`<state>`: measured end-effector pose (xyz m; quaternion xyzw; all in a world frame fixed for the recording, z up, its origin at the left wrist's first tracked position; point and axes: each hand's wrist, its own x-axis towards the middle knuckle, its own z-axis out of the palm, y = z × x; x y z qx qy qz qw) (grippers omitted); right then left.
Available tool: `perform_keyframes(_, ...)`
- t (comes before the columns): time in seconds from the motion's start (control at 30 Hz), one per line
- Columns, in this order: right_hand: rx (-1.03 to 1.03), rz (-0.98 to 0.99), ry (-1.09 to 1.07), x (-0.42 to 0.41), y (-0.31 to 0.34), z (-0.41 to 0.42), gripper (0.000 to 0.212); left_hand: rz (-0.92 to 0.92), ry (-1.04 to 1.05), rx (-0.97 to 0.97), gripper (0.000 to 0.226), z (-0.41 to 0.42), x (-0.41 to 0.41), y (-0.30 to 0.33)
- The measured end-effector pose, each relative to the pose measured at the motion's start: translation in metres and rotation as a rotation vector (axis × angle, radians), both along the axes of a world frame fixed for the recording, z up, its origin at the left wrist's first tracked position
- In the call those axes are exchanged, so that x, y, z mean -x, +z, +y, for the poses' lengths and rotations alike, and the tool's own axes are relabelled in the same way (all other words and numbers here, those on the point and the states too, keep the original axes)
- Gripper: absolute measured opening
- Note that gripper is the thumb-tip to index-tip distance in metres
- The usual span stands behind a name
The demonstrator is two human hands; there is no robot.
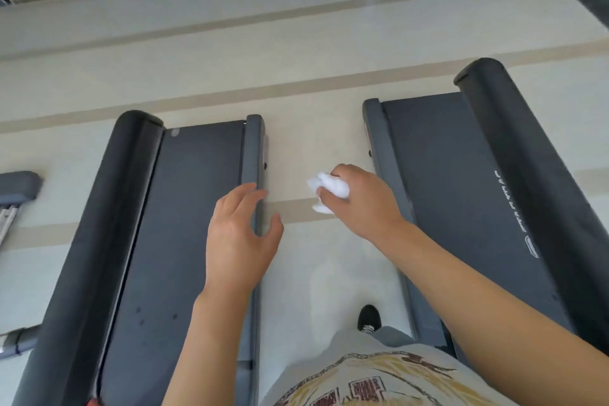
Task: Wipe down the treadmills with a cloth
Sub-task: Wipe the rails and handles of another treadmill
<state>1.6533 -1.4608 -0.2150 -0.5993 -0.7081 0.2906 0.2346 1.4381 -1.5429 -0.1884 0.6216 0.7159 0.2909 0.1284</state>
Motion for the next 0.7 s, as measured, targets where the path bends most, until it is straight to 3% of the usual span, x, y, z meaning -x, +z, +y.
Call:
perform_keyframes(0.33,-0.022,0.084,-0.165,-0.088,0.020,0.077,0.027,-0.022,-0.164,-0.019,0.036,0.104,-0.085,0.008)
perform_keyframes(0.7,-0.020,0.063,-0.466,-0.139,0.025,0.146,0.025,-0.083,-0.483,0.082,0.034,0.250,-0.148,-0.006)
